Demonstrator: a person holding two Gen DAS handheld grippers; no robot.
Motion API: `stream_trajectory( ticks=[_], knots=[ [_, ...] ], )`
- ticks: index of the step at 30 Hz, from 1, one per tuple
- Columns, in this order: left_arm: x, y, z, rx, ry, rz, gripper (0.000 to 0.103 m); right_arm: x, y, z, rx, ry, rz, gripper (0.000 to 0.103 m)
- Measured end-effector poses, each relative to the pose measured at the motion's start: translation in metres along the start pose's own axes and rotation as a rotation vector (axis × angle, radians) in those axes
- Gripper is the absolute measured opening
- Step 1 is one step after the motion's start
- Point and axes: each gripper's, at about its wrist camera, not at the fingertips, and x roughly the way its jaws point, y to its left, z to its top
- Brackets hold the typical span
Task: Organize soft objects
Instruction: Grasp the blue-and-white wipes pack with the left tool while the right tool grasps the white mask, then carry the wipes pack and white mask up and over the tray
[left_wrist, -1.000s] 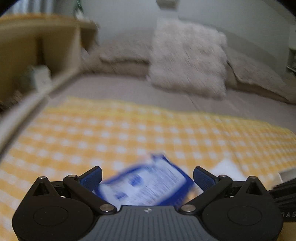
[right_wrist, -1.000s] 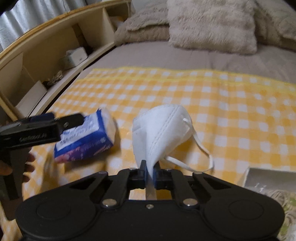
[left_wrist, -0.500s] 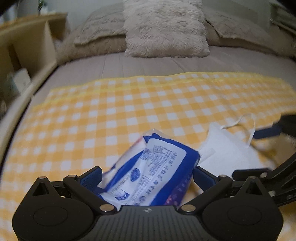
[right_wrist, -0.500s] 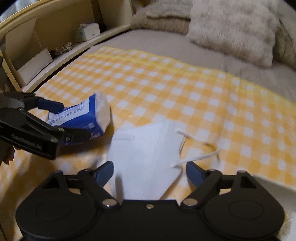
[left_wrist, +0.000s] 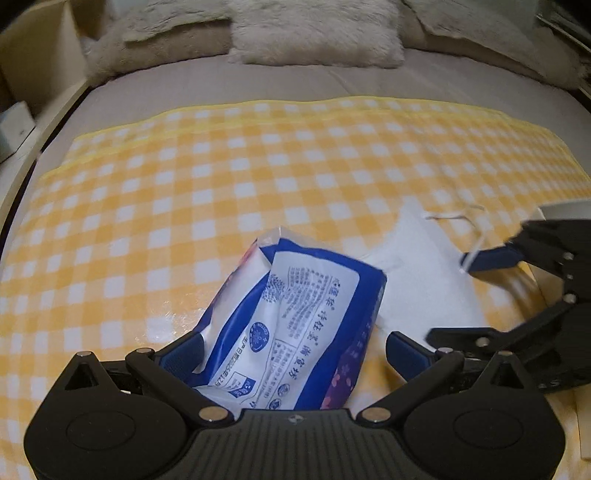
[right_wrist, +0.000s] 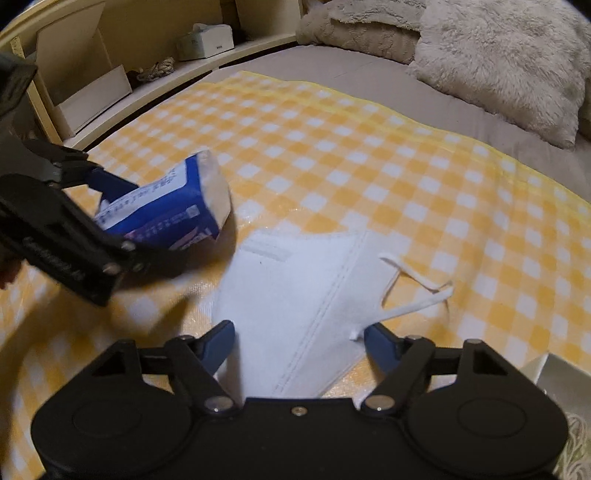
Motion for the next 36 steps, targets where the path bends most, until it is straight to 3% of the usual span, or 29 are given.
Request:
stream_trajectory(
  ticks=[4,6,8,9,12,20,26,36],
  knots=[
    [0.006,-0.007,-0.002,0.042,0.010,0.034,0.103,0.001,0.007,-0.001,-0.045,0.010,-0.007,0.065],
    [0.010,-0.009,-0.006,0.063,0.007,0.060,0.098,0.000,0.012,-0.003,-0.076,0.012,-0.009,0.045],
    [0.012,-0.009,-0.006,0.059,0.009,0.117,0.083,-0.001,0.014,-0.003,-0.081,0.020,0.006,0.032],
    [0.010,-0.008,-0.005,0.042,0.009,0.129,0.080,-0.002,0.015,-0.003,-0.081,0.023,0.004,0.026],
    [0.003,-0.005,-0.005,0.020,0.000,0.149,0.062,-0.005,0.015,-0.004,-0.077,0.033,0.008,0.016],
    [-0.038,0.000,-0.007,-0.037,-0.063,0.156,0.038,-0.029,0.015,0.000,-0.045,-0.014,-0.030,0.007],
    [-0.068,-0.012,-0.012,-0.038,-0.118,0.182,0.031,-0.066,0.015,0.004,0.002,-0.098,-0.050,0.007],
    [-0.136,-0.045,-0.016,-0.060,-0.291,0.167,0.025,-0.135,0.021,-0.001,0.049,-0.211,-0.067,0.007]
  ],
)
